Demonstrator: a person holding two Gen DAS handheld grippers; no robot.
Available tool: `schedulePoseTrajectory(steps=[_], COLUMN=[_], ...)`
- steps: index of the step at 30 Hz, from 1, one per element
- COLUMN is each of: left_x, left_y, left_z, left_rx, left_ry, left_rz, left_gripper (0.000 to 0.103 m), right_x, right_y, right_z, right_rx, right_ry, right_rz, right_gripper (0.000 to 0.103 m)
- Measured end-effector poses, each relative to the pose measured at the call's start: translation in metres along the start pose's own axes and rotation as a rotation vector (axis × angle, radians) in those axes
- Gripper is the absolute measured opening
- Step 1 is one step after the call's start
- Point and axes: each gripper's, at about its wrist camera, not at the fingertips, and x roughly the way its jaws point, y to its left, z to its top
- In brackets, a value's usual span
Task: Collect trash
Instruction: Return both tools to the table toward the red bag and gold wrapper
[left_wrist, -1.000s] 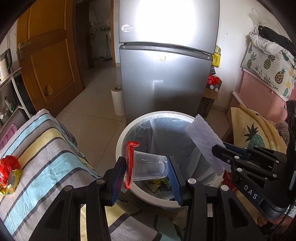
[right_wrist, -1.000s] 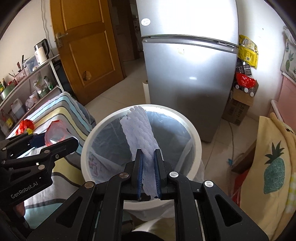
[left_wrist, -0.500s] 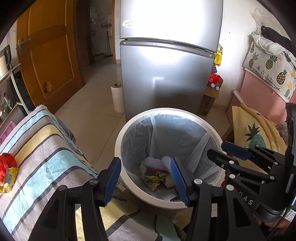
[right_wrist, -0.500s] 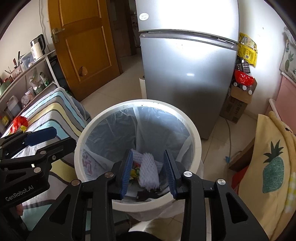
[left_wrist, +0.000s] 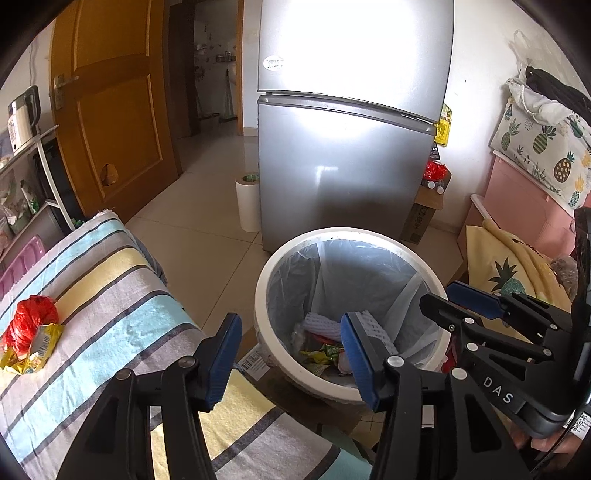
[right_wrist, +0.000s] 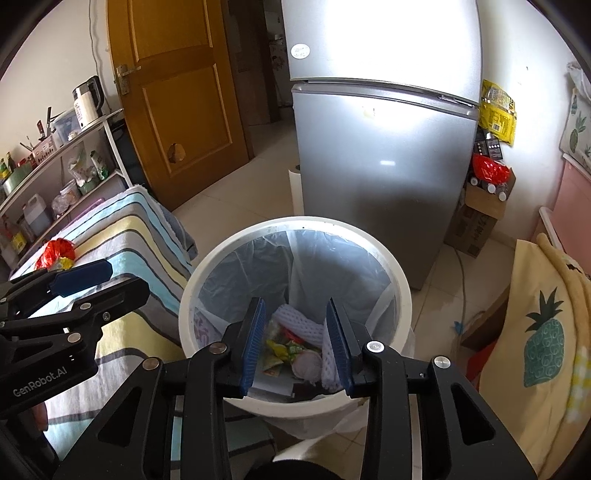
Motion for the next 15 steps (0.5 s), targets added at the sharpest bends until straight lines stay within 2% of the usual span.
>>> schedulePoseTrajectory(steps=[15], left_x=[-0.048], left_y=[0.045], left_z=[-0.014], left_rx=[-0.066], left_ry=[-0.06], left_rz=[0.068], left_gripper=[0.055], right_x=[-0.023], right_y=[0.048], right_z=[0.004], right_rx=[-0.053], right_ry=[-0.057], right_rz=[0.062], right_gripper=[0.036])
